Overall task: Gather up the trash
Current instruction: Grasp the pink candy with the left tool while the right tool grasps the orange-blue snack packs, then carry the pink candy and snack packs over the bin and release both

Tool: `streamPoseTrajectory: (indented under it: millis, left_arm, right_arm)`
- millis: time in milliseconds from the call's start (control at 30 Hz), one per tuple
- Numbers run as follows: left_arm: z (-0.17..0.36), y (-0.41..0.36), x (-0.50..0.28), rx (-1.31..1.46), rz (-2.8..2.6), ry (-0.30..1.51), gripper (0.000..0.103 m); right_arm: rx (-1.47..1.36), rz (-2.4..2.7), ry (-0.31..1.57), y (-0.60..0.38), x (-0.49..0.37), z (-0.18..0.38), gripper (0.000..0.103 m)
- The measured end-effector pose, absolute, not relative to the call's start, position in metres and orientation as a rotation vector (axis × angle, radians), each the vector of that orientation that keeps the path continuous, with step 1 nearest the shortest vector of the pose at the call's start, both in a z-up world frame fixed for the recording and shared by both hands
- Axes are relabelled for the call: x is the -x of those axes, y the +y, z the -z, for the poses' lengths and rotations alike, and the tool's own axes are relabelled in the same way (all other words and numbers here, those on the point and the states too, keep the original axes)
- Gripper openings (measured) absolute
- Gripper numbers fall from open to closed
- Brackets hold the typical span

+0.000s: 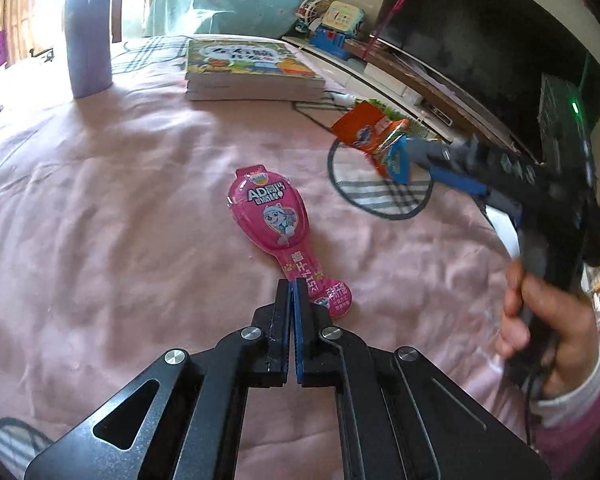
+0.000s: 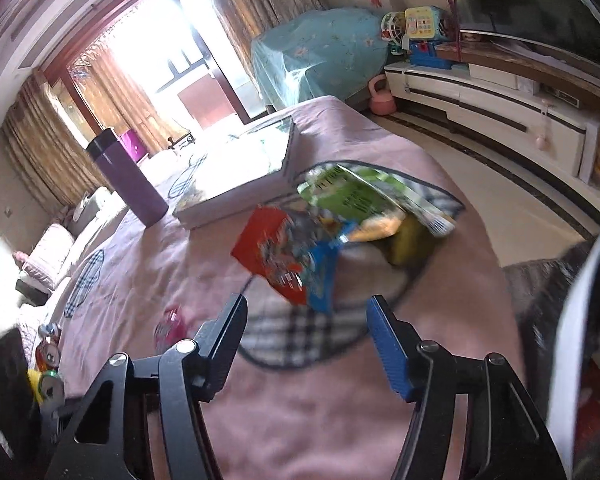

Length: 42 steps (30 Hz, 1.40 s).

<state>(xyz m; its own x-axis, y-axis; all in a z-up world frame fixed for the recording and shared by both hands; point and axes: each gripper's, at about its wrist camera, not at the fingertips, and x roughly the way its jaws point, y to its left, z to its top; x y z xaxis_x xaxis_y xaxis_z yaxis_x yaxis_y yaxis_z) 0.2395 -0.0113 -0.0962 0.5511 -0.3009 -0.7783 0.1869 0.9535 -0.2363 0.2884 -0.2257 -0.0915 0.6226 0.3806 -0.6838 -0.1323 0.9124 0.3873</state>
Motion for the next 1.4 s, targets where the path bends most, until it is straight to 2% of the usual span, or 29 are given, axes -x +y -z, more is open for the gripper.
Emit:
streamPoseTrajectory:
  millis: [100,167,200,233,267,333,400,467,500,667,700,733,800,1033,1400]
  left_arm:
    - [0.098,-0.009,-0.238,0.135,0.288,0.947,0.001]
    - [0.098,-0.01,-0.237,0.126,0.286,0.94,0.001]
    - [0.098,-0.012,-0.238,0.121,0.284,0.939,0.001]
    - [0.098,-0.012,-0.238,0.119,0.282,0.938,0.002]
    - [0.097,-0.012,-0.239,0.12,0.28,0.941,0.003]
    - [0.095,-0.011,-0.24,0.134,0.276,0.947,0.011]
    - [0.092,-0.009,-0.241,0.152,0.263,0.943,0.037]
    - [0.089,-0.007,-0.241,0.163,0.246,0.934,0.051]
    - [0.088,-0.007,-0.243,0.17,0.24,0.931,0.052]
    - [0.093,-0.014,-0.259,0.177,0.216,0.937,0.05]
    - [0.096,-0.017,-0.263,0.174,0.209,0.94,0.041]
    - [0.097,-0.02,-0.265,0.157,0.197,0.93,0.036]
    - [0.097,-0.026,-0.269,0.128,0.194,0.928,0.016]
    - [0.087,-0.043,-0.25,0.096,0.238,0.905,0.015]
    - [0.062,-0.11,-0.195,0.02,0.411,0.865,0.015]
  right_arm:
    - [-0.307,-0.295,0.844,-0.216,-0.302,0.09,0.062]
    - [-0.3,-0.286,0.849,-0.21,-0.309,0.091,0.053]
    - [-0.288,-0.276,0.858,-0.207,-0.314,0.093,0.038]
    - [-0.27,-0.26,0.873,-0.204,-0.318,0.096,0.018]
    - [-0.262,-0.25,0.882,-0.203,-0.321,0.098,0.012]
    - [-0.27,-0.243,0.881,-0.206,-0.32,0.101,0.009]
    - [-0.272,-0.245,0.868,-0.211,-0.311,0.097,0.002]
    - [-0.282,-0.263,0.86,-0.214,-0.302,0.093,0.002]
    - [-0.286,-0.273,0.855,-0.217,-0.293,0.09,0.002]
    - [-0.304,-0.301,0.839,-0.229,-0.256,0.078,0.002]
    - [-0.311,-0.307,0.837,-0.232,-0.248,0.076,0.002]
    - [-0.317,-0.312,0.834,-0.234,-0.241,0.075,0.001]
    - [-0.321,-0.315,0.828,-0.24,-0.225,0.073,0.001]
    - [-0.321,-0.302,0.819,-0.259,-0.181,0.07,0.001]
    - [-0.357,-0.233,0.771,-0.306,-0.136,0.06,0.002]
